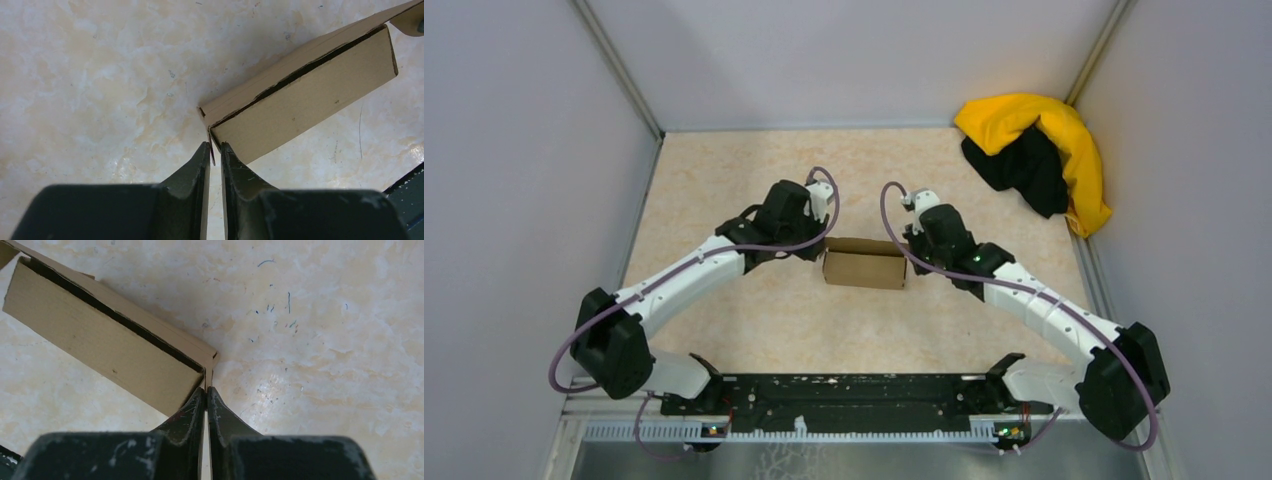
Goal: Fold the paper box
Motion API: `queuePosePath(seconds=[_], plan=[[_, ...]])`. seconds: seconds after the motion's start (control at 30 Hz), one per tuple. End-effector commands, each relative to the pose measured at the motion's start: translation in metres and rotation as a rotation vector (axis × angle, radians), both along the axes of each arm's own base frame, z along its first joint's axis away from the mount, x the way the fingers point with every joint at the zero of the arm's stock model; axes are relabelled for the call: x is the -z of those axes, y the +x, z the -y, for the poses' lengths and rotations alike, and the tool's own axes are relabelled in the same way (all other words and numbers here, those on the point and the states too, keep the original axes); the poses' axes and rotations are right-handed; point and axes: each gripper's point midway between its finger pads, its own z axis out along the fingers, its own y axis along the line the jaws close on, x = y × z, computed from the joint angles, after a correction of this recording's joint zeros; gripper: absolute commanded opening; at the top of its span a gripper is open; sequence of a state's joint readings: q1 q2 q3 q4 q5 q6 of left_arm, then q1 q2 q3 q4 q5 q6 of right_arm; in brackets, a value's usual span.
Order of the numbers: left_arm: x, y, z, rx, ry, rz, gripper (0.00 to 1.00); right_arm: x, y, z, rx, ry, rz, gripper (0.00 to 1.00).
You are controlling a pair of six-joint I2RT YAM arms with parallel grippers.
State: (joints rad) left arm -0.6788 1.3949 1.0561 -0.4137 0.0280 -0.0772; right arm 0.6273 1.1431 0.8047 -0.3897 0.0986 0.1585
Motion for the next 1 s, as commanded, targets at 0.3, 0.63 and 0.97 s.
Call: queuePosePath(seconds=[0.3, 0.63, 0.97], plan=[[-0.009, -0.007, 0.016, -0.009, -0.056, -0.056, 0.19, -0.031, 0.009, -0.029, -0.015, 0.125, 0.003, 0.02], [-0.001, -0.013, 0.025, -0.006, -0.064, -0.093, 0.18, -0.026, 0.004, -0.042, -0.012, 0.178, -0.041, 0.01], [0.006, -0.017, 0.028, -0.004, -0.060, -0.106, 0.18, -0.025, 0.000, -0.057, -0.036, 0.215, -0.067, 0.00]])
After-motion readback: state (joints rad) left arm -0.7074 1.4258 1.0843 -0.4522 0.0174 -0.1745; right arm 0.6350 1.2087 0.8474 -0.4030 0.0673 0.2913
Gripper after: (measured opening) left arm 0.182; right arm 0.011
